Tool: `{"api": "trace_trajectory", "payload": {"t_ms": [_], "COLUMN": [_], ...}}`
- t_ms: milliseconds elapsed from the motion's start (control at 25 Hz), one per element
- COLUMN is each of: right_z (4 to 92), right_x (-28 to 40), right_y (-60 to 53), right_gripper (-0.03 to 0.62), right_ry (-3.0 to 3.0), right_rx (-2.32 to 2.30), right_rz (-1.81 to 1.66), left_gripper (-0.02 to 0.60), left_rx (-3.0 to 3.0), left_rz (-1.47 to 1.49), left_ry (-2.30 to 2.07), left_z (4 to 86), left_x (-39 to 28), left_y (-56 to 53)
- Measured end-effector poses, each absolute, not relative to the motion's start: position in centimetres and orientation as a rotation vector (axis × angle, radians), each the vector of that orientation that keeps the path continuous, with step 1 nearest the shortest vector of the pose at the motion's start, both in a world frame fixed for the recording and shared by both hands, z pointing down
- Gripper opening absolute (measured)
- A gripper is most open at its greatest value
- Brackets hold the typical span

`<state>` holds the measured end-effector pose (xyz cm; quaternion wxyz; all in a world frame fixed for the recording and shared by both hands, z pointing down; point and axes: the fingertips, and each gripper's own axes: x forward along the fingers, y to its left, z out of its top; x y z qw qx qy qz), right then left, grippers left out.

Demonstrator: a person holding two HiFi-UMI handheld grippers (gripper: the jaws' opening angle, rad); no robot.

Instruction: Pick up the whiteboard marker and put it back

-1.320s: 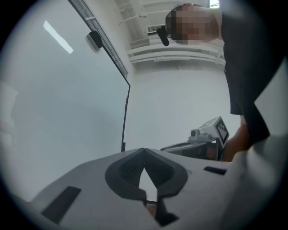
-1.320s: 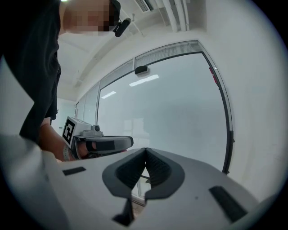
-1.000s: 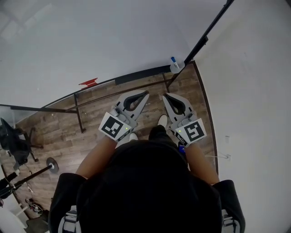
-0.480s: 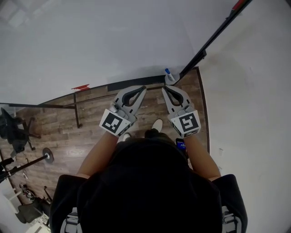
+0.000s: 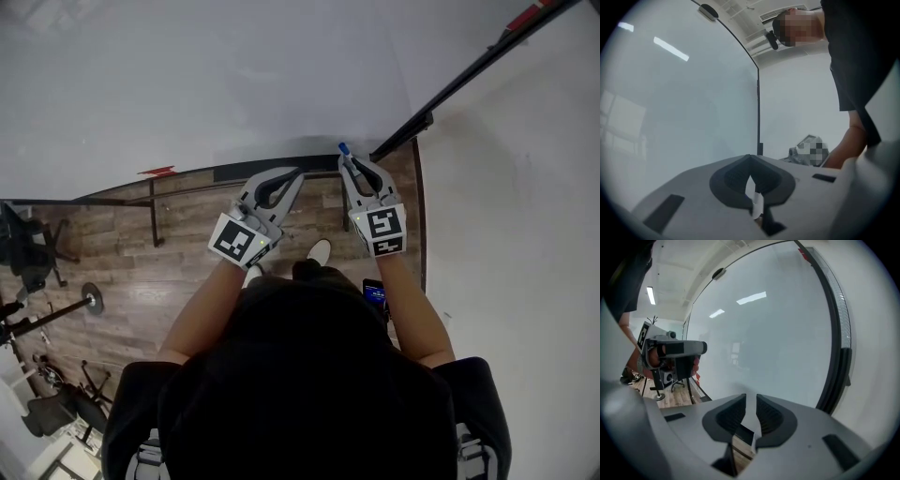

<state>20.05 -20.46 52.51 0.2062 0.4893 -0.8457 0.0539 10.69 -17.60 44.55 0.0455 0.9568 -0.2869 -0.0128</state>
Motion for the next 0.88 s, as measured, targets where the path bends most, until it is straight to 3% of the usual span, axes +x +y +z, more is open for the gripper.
{"api": "trace_trajectory", "payload": {"t_ms": [880], "right_z": [62.8], "right_x": [21.1], "right_y": [-25.4], "right_gripper": [0.115], "right_ry": [-2.221], "right_rx": [1.141], "right_rz": [0.266], "left_gripper": [0.003], "left_rx": [2.826], "left_rz": [0.008], "left_ry": [-1.059], "left_z": [48.6], "left_x": [11.0], "left_y": [-18.3]}}
